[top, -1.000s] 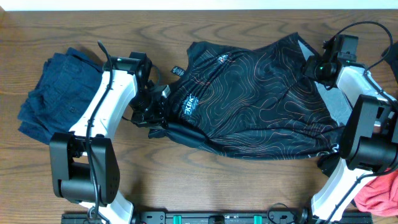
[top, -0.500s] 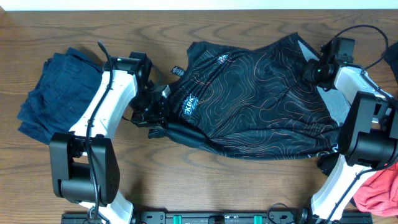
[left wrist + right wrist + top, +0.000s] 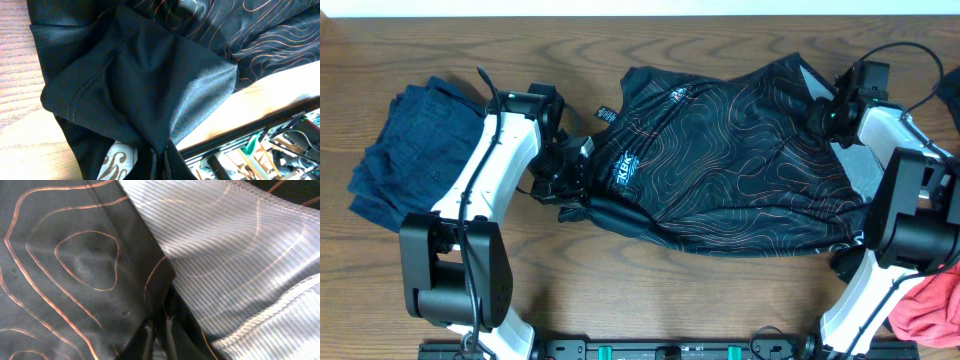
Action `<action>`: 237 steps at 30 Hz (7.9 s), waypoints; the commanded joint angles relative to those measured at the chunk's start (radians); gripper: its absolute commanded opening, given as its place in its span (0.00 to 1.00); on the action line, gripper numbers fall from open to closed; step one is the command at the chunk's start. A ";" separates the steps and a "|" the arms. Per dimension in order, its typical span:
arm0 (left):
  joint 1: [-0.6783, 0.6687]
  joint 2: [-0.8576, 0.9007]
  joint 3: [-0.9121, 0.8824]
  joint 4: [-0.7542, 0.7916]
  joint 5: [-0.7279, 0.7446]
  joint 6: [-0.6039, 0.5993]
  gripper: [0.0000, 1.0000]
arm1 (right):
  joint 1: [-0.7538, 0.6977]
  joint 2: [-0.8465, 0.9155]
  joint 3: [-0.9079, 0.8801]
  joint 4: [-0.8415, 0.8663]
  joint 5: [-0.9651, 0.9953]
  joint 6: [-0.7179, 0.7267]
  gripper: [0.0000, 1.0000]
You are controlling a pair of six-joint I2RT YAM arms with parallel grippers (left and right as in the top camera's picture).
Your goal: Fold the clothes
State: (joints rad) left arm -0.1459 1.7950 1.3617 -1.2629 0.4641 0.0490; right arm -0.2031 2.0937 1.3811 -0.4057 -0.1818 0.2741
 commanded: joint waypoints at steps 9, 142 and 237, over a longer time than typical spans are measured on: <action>0.003 0.000 -0.001 -0.004 -0.005 -0.005 0.06 | -0.040 -0.260 0.013 -0.304 0.270 0.003 0.35; 0.212 -0.248 0.464 0.071 -0.013 -0.082 0.06 | -0.142 -0.538 0.500 -0.693 0.251 0.063 0.01; 0.237 -0.362 0.557 -0.072 -0.319 -0.095 0.06 | 0.784 0.252 0.476 -0.566 -0.122 0.150 0.01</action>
State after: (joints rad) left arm 0.0891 1.4300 1.9205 -1.3350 0.1528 -0.0544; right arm 0.5781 2.3344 1.8637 -0.9733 -0.3218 0.4137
